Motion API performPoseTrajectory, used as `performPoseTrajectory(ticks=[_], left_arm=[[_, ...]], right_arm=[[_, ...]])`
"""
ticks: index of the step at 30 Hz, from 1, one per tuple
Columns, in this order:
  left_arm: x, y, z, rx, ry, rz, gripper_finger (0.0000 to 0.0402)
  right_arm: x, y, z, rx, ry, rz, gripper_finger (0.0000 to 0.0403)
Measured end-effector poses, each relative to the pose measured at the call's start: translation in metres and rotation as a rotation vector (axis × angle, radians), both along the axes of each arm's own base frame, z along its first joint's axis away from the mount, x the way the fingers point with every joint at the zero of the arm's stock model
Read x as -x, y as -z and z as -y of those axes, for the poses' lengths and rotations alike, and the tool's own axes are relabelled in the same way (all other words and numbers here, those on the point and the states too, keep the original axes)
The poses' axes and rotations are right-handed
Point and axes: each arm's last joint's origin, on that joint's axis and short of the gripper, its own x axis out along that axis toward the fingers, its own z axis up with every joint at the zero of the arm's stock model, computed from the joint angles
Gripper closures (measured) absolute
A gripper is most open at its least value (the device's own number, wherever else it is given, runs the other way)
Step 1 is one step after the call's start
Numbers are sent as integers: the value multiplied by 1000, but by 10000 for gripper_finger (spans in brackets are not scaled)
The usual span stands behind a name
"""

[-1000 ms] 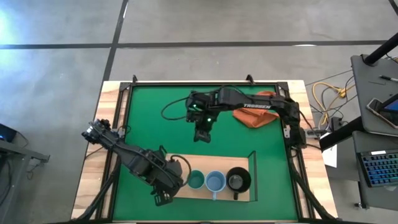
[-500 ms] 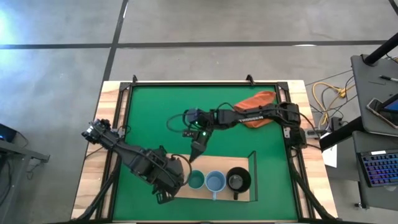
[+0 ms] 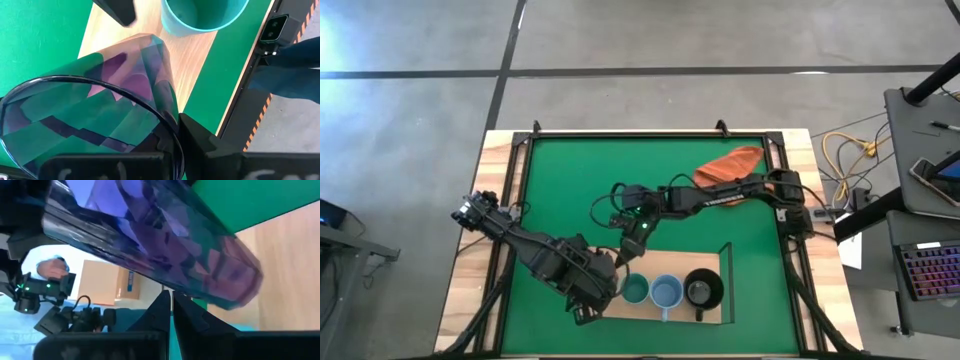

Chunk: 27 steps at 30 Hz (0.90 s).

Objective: Stack small to large cups/mugs on shelf
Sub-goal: Put the violet cup on the shelf

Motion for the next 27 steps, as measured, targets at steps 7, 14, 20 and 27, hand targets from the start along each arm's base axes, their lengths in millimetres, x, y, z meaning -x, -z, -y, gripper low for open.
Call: performPoseTrajectory(ticks=[7,14,20,27], left_arm=[[0,0,0,1,-7,-1,401],[-1,3,0,-10,-10,-8,401],[-1,12,0,-17,-11,-43,401],[-2,11,-1,10,-9,-56,401]], right_arm=[[-6,21,-25,-21,-40,-39,390],[-12,18,-25,-24,-41,-5,390],[-12,17,-25,-10,-48,19,390],[-12,20,-23,12,-27,17,390]])
